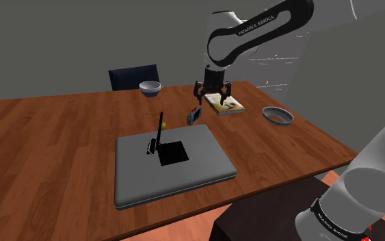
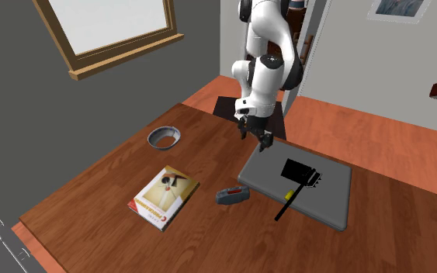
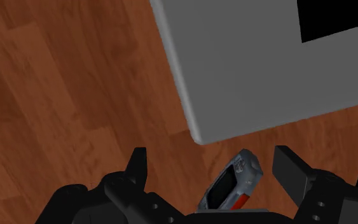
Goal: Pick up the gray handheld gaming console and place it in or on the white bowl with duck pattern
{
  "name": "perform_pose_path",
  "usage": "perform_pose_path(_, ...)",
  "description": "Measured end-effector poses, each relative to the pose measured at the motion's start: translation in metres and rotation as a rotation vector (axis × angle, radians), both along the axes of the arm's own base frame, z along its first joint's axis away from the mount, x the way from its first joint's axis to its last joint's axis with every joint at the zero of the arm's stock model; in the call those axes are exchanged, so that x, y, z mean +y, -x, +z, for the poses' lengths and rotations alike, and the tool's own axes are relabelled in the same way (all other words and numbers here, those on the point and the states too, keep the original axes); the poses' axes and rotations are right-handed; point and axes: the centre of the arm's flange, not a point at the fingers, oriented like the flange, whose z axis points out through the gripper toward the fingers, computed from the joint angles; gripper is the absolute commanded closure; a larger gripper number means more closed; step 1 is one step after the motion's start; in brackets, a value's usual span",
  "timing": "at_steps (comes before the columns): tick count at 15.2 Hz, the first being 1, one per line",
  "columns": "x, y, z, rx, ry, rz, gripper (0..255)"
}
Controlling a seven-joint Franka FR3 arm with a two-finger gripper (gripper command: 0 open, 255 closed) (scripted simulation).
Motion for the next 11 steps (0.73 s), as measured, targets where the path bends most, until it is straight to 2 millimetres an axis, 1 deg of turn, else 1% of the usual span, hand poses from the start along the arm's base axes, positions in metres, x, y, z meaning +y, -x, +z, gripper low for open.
perform_pose_path(4, -0.005, -0.043, -0.028, -0.002, -0.014, -0.139, 0)
perform_pose_path(6, -0.013, -0.063, -0.041, -0.004, -0.021, -0.208, 0)
perform_pose_path(8, -0.019, -0.089, -0.056, -0.005, -0.027, -0.277, 0)
perform_pose_path(10, -0.029, -0.109, -0.073, -0.006, -0.034, -0.347, 0)
perform_pose_path(11, -0.03, -0.117, -0.079, -0.006, -0.037, -0.382, 0)
